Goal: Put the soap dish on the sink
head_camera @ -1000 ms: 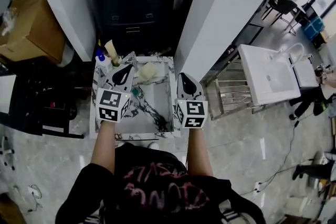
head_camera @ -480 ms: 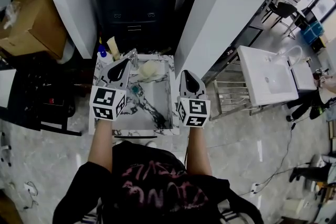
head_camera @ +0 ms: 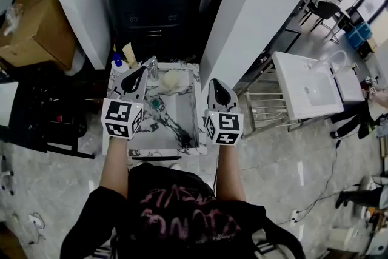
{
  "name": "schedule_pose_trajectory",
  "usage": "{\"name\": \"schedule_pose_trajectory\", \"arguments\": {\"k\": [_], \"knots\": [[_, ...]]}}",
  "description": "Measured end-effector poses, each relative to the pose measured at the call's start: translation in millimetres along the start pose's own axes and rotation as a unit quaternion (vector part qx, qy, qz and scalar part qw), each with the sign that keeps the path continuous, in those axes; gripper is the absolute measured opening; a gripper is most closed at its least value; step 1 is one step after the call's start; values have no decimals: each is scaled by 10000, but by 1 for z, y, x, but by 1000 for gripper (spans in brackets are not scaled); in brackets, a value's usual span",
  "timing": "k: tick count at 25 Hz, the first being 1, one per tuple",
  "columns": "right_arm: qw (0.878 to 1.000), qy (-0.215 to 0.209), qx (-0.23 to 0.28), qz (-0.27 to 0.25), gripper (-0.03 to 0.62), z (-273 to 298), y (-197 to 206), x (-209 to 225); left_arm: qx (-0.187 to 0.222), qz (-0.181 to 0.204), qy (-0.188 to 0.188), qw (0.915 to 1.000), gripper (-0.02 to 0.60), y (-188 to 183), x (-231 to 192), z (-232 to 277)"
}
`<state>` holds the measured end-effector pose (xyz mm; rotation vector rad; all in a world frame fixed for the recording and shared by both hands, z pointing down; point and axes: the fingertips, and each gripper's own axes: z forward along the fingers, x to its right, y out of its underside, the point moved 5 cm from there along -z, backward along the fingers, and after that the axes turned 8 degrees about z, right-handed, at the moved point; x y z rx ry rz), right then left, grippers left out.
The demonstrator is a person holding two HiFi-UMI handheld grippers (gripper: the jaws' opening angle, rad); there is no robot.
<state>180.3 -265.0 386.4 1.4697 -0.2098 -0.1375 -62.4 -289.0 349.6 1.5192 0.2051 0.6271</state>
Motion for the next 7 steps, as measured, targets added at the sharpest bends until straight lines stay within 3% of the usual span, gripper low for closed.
{"name": "schedule_pose_trajectory", "arguments": {"k": [7], "knots": [[10000,-29,26,-46,12,0,-3,-2,-24,-186,-4,9998,14,2,-2,-3]]}}
